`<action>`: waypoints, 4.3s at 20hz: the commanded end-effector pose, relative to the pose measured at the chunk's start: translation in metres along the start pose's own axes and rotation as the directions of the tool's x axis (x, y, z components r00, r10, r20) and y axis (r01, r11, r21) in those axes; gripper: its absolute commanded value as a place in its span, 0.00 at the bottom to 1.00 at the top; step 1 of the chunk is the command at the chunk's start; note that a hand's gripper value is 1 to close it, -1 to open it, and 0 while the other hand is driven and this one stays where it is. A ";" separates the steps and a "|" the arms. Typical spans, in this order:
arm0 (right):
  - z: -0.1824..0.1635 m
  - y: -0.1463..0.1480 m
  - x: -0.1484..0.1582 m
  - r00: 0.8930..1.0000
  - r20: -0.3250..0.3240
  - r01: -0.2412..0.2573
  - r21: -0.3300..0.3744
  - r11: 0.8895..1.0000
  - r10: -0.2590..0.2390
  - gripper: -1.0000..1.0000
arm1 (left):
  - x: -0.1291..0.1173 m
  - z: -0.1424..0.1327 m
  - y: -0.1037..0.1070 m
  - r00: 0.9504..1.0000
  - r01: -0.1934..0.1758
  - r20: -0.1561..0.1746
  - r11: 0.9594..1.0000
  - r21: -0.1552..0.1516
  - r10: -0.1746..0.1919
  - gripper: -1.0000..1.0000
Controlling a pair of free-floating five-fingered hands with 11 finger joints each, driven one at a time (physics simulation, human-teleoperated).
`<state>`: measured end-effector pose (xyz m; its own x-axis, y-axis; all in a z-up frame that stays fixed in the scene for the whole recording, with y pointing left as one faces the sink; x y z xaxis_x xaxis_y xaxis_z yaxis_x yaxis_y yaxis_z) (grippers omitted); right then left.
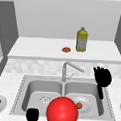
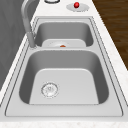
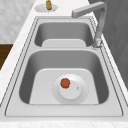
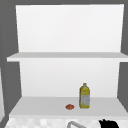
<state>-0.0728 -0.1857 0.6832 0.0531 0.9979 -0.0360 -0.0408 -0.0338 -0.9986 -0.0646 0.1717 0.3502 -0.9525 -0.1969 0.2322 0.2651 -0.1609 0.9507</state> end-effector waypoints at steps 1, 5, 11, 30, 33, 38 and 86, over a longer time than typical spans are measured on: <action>-0.001 -0.028 -0.001 0.999 -0.003 -0.048 -0.019 0.999 0.048 0.00 | 0.000 0.000 0.000 1.000 0.000 0.000 1.000 0.000 0.000 0.50; 0.001 -0.059 -0.002 0.999 0.000 -0.055 -0.005 0.998 0.055 0.00 | 0.000 0.000 0.000 1.000 0.000 0.000 1.000 0.000 0.000 0.50; -0.001 -0.104 -0.003 0.998 0.006 -0.064 -0.006 0.998 0.064 0.00 | 0.000 0.000 0.000 1.000 0.000 0.000 1.000 0.000 0.000 0.50; -0.065 -0.209 0.004 0.995 0.049 -0.087 0.013 0.996 0.087 0.00 | 0.000 0.000 0.000 1.000 0.000 0.000 1.000 0.000 0.000 0.50; -0.081 -0.222 0.008 0.995 0.044 -0.091 0.014 0.996 0.091 0.00 | 0.000 0.000 0.000 1.000 0.000 0.000 1.000 0.000 0.000 0.50; -0.106 -0.250 0.018 0.993 0.038 -0.110 0.032 0.993 0.109 0.00 | 0.000 0.000 0.000 1.000 0.000 0.000 1.000 0.000 0.000 0.50; -0.283 -0.238 0.087 0.914 0.405 -0.147 0.347 0.926 -0.006 0.00 | 0.000 0.000 0.000 1.000 0.000 0.000 1.000 0.000 0.000 0.50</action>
<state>0.2149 -0.1059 0.9165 -0.3138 0.9493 -0.0214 -0.3265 -0.1290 -0.9364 -0.0646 0.1717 0.3502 -0.9525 -0.1969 0.2322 0.2651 -0.1609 0.9507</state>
